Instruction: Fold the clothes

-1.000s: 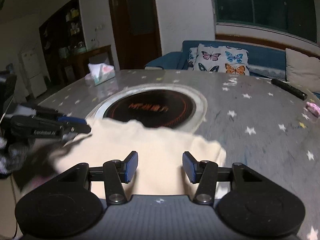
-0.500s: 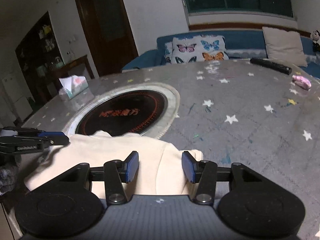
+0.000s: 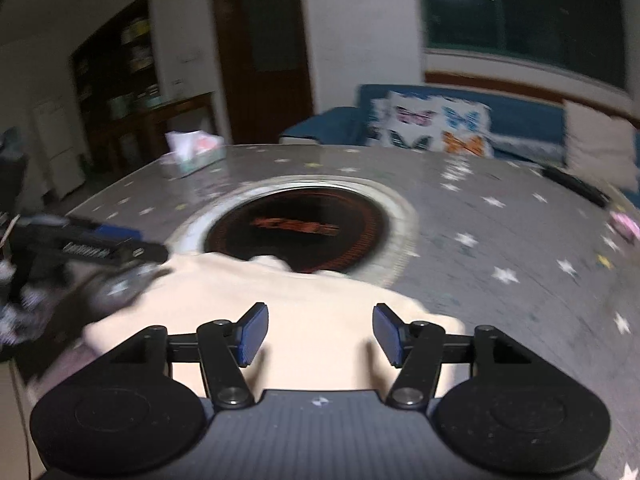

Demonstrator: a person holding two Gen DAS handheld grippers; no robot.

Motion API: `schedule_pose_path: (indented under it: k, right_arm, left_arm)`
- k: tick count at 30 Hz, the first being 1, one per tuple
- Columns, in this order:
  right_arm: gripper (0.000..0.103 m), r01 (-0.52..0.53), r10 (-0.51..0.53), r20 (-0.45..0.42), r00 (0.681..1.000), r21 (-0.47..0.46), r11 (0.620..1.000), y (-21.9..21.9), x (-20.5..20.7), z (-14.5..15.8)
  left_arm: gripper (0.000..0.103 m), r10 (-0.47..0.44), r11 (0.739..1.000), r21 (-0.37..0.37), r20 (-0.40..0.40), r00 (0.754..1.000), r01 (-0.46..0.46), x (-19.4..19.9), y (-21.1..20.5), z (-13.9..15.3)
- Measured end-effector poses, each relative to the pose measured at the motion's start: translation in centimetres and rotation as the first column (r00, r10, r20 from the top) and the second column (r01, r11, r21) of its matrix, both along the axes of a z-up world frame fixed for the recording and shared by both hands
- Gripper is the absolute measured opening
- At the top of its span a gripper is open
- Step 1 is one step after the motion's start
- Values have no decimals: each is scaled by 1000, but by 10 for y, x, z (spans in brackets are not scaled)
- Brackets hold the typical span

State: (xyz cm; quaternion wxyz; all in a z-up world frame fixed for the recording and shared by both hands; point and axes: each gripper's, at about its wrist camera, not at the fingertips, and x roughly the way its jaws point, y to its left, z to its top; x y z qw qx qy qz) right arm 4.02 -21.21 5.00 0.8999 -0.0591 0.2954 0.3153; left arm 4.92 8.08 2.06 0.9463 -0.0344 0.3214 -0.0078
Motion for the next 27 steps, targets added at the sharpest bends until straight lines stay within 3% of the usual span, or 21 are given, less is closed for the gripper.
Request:
schedule_pose_path:
  k: [4, 7, 14, 19, 22, 24, 27]
  right_arm:
    - [60, -135, 137, 32, 990, -61, 989, 36, -20, 2]
    - [60, -244, 252, 50, 967, -122, 962, 67, -37, 0]
    - [55, -433, 489, 120, 864, -318, 843, 133, -83, -11]
    - [39, -449, 564, 157, 811, -450, 772, 165, -101, -29]
    - [31, -426, 558, 170, 812, -481, 766, 175, -103, -36]
    - [18, -410, 535, 176, 826, -464, 785, 174, -102, -34]
    - [13, -400, 493, 170, 853, -392, 828, 165, -95, -22]
  left_arm:
    - [94, 56, 998, -25, -8, 998, -56, -10, 13, 3]
    - [94, 94, 994, -45, -24, 995, -95, -17, 23, 3]
    - [94, 151, 977, -140, -75, 986, -161, -32, 44, -2]
    - [93, 135, 956, -246, -109, 985, -158, -34, 48, -4]
    - [93, 117, 938, -311, -133, 984, -153, -32, 47, -7]
    - [93, 104, 923, -353, -149, 983, -151, -30, 46, -8]
    - [92, 83, 897, -416, -171, 982, -148, -28, 45, -11]
